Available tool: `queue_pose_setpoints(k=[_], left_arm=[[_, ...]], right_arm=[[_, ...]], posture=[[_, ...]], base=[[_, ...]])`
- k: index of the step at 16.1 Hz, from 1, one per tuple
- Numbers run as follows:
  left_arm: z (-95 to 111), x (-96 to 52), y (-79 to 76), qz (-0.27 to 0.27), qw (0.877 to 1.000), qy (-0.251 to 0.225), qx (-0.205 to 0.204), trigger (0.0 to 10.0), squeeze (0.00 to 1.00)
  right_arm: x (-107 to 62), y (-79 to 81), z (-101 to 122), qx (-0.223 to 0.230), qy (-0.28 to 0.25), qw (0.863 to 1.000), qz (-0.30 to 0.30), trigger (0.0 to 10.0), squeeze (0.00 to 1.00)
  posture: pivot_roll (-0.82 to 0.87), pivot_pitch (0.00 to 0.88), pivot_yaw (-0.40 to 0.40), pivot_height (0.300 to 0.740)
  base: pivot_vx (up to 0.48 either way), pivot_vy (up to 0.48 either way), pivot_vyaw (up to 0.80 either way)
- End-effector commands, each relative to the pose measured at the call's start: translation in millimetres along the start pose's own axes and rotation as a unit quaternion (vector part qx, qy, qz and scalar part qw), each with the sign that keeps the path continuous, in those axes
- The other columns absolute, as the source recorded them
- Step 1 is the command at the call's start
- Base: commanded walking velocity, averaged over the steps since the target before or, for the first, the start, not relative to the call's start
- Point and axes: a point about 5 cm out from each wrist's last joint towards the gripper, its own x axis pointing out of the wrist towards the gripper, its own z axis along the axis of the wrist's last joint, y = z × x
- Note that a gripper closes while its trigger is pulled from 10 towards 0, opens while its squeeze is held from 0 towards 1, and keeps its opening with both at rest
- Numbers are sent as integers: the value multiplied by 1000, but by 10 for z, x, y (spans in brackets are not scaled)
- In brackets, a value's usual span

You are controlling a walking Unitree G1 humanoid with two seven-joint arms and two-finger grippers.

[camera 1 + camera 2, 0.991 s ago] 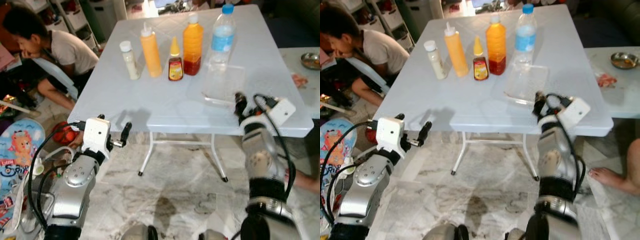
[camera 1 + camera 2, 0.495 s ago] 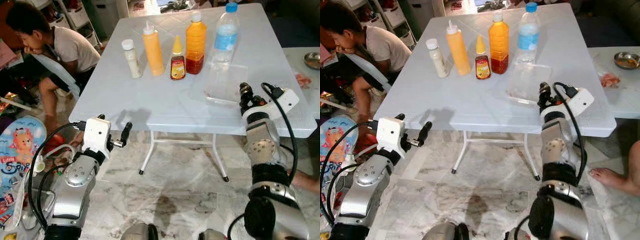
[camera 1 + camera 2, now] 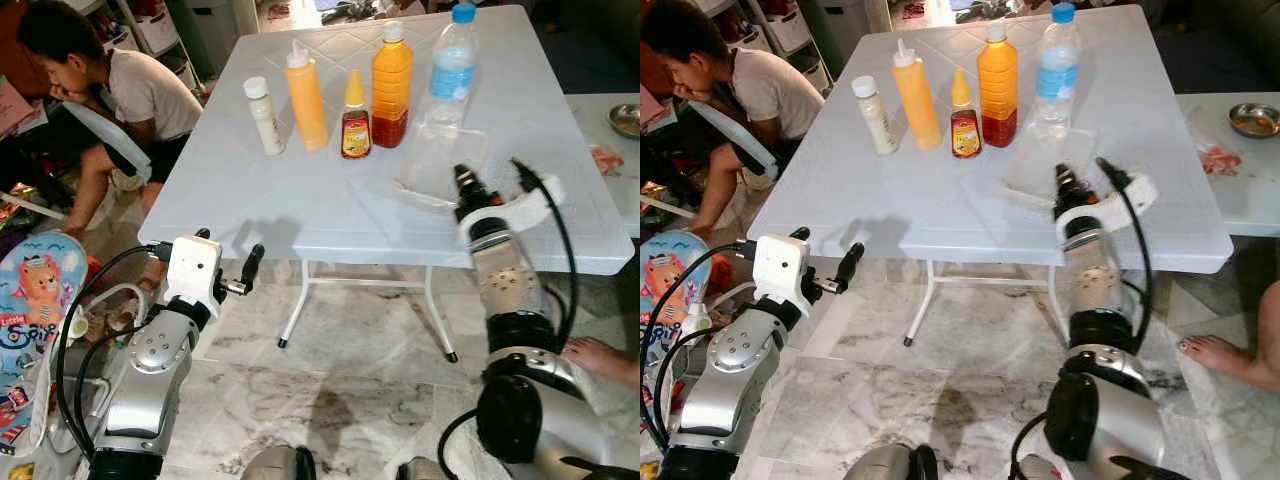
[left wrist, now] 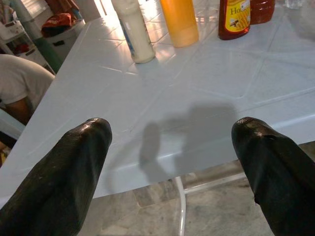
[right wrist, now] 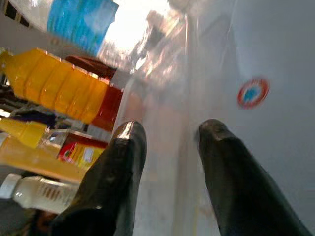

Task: Restocking fridge

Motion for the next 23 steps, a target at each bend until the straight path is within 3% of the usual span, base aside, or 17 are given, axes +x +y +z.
queue_pose_setpoints(k=[1, 3, 5, 14, 19, 21, 23], left_arm=[[9, -23, 47, 8, 1000, 3, 10, 10000, 0], [6, -22, 38, 7, 1000, 4, 8, 10000, 0], [6, -19, 34, 7, 1000, 4, 8, 10000, 0], [4, -4, 19, 7, 1000, 1, 6, 10000, 0], [-6, 11, -11, 9, 1000, -2, 2, 10000, 0], [-21, 11, -29, 9, 1000, -2, -1, 10000, 0], [-42, 14, -32, 17, 1000, -2, -6, 10000, 0]], right_arm=[[7, 24, -58, 23, 11, 1000, 0, 0, 0], [-29, -27, -141, 65, 24, 997, -14, 0, 0], [-42, -49, -164, 77, 28, 996, -20, 0, 0], [-79, -65, -146, 72, 29, 997, -22, 0, 0], [-207, 29, -107, 28, 17, 999, -2, 0, 0], [-286, 94, -68, -12, 5, 1000, 17, 0, 0], [-457, 234, -79, -83, -8, 995, 48, 314, 0]], posture=[[58, 102, 158, 740], [53, 105, 157, 740], [51, 105, 157, 740], [46, 94, 153, 740], [21, 79, 135, 740], [10, 65, 126, 740], [-4, 42, 116, 740]], base=[[0, 0, 0], [0, 0, 0], [0, 0, 0], [0, 0, 0], [0, 0, 0], [0, 0, 0], [0, 0, 0]])
